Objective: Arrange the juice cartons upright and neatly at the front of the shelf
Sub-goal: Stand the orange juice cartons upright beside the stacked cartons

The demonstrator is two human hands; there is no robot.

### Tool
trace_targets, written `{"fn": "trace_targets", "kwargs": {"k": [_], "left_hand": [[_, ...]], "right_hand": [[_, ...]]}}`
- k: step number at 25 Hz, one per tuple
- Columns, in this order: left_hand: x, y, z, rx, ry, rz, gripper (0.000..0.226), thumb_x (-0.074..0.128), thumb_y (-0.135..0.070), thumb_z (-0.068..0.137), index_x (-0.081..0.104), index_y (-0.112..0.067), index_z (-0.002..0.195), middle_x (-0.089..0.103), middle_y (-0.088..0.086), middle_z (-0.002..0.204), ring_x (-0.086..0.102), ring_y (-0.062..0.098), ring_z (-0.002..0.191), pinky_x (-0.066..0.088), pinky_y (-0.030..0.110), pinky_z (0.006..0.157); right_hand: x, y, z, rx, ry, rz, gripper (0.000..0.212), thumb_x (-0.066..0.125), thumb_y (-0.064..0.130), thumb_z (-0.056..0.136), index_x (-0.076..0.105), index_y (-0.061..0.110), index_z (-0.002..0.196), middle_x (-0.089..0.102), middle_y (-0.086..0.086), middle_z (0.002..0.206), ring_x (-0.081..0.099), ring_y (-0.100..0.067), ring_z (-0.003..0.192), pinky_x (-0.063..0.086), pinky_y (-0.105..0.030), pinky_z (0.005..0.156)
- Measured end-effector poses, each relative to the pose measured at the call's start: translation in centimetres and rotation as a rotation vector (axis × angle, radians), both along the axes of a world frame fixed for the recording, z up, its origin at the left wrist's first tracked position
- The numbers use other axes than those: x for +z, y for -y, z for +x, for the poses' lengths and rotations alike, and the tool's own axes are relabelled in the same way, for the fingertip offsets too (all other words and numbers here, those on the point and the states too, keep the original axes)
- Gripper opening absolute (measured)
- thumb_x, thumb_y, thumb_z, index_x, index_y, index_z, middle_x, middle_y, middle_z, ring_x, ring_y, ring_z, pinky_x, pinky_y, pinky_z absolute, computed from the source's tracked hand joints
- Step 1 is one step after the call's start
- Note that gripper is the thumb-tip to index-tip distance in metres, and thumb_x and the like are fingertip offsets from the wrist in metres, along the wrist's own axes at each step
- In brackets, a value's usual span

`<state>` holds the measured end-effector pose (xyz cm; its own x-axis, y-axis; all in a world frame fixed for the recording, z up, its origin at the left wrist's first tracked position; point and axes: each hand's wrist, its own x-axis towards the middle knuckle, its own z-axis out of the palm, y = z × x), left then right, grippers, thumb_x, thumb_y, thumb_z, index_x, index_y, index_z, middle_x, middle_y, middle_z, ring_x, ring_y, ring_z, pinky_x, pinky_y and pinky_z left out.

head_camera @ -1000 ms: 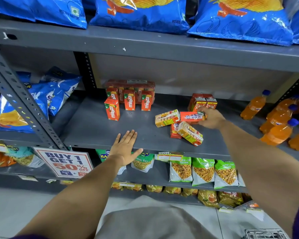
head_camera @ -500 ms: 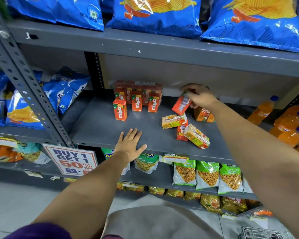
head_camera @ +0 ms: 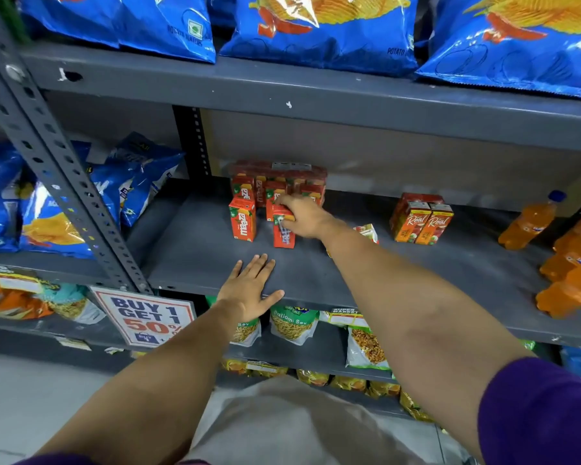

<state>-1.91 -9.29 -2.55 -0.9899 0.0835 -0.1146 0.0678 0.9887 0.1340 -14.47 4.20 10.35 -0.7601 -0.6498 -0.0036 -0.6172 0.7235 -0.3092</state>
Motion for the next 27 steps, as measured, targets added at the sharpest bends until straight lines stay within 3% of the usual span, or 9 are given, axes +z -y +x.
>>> {"fn": "trace_targets", "kwargs": {"k": [4, 10, 16, 19, 23, 25, 27], "left_hand": [[-0.3, 0.4, -0.3, -0.034, -0.014, -0.010, 0.080, 0.023, -0.065, 0.092, -0.001, -0.021, 0.154, -0.004, -0.001, 0.163, -0.008, 0.014, 0.149, -0.008, 0.037, 0.120], [-0.3, 0.8, -0.4, -0.055, -0.011, -0.024, 0.079, 0.021, -0.066, 0.091, -0.002, -0.023, 0.153, -0.004, -0.001, 0.163, -0.008, 0.013, 0.149, -0.008, 0.036, 0.120], [-0.1, 0.8, -0.3, -0.057, -0.004, -0.021, 0.079, 0.022, -0.066, 0.091, -0.001, -0.022, 0.154, -0.004, -0.001, 0.163, -0.008, 0.013, 0.149, -0.008, 0.036, 0.119], [0.0, 0.7, -0.3, -0.049, -0.005, -0.015, 0.079, 0.023, -0.065, 0.092, -0.001, -0.022, 0.154, -0.003, -0.001, 0.163, -0.008, 0.013, 0.149, -0.008, 0.036, 0.119], [0.3, 0.6, -0.3, -0.047, -0.002, -0.011, 0.079, 0.024, -0.064, 0.092, 0.000, -0.022, 0.154, -0.004, -0.001, 0.163, -0.007, 0.013, 0.149, -0.008, 0.036, 0.119], [0.3, 0.6, -0.2, -0.045, -0.004, -0.013, 0.079, 0.025, -0.064, 0.092, 0.001, -0.022, 0.154, -0.003, -0.001, 0.164, -0.006, 0.014, 0.149, -0.007, 0.036, 0.119], [0.3, 0.5, -0.2, -0.044, 0.001, -0.013, 0.079, 0.025, -0.064, 0.092, 0.000, -0.022, 0.154, -0.003, -0.001, 0.163, -0.006, 0.014, 0.149, -0.008, 0.036, 0.119]], "right_hand": [[-0.5, 0.7, -0.6, 0.025, -0.017, 0.050, 0.051, 0.056, 0.012, 0.092, 0.040, 0.010, 0.141, 0.050, -0.019, 0.137, 0.050, -0.035, 0.124, 0.043, -0.040, 0.102], [0.5, 0.7, -1.5, 0.094, 0.038, 0.167, 0.070, 0.057, -0.001, 0.084, 0.039, 0.031, 0.144, 0.044, -0.013, 0.145, 0.046, -0.031, 0.129, 0.043, -0.041, 0.105], [0.6, 0.5, -1.6, 0.007, 0.018, 0.164, 0.060, 0.062, 0.012, 0.087, 0.040, 0.018, 0.143, 0.053, -0.014, 0.137, 0.054, -0.032, 0.121, 0.045, -0.033, 0.094], [0.5, 1.3, -1.6, -0.074, -0.039, 0.167, 0.049, 0.068, 0.031, 0.085, 0.054, 0.009, 0.126, 0.063, -0.015, 0.122, 0.061, -0.031, 0.108, 0.048, -0.033, 0.087], [-0.2, 2.0, -1.5, -0.234, -0.070, 0.091, 0.053, 0.072, 0.053, 0.073, 0.062, 0.010, 0.103, 0.067, -0.011, 0.106, 0.063, -0.029, 0.097, 0.050, -0.031, 0.073], [-0.7, 2.2, -1.1, -0.268, -0.052, 0.011, 0.055, 0.073, 0.052, 0.072, 0.061, 0.010, 0.106, 0.067, -0.010, 0.105, 0.063, -0.028, 0.096, 0.051, -0.031, 0.071], [-1.0, 1.9, -0.7, -0.210, 0.009, -0.052, 0.060, 0.074, 0.037, 0.073, 0.054, 0.011, 0.124, 0.067, -0.012, 0.111, 0.064, -0.030, 0.099, 0.055, -0.033, 0.076]]}}
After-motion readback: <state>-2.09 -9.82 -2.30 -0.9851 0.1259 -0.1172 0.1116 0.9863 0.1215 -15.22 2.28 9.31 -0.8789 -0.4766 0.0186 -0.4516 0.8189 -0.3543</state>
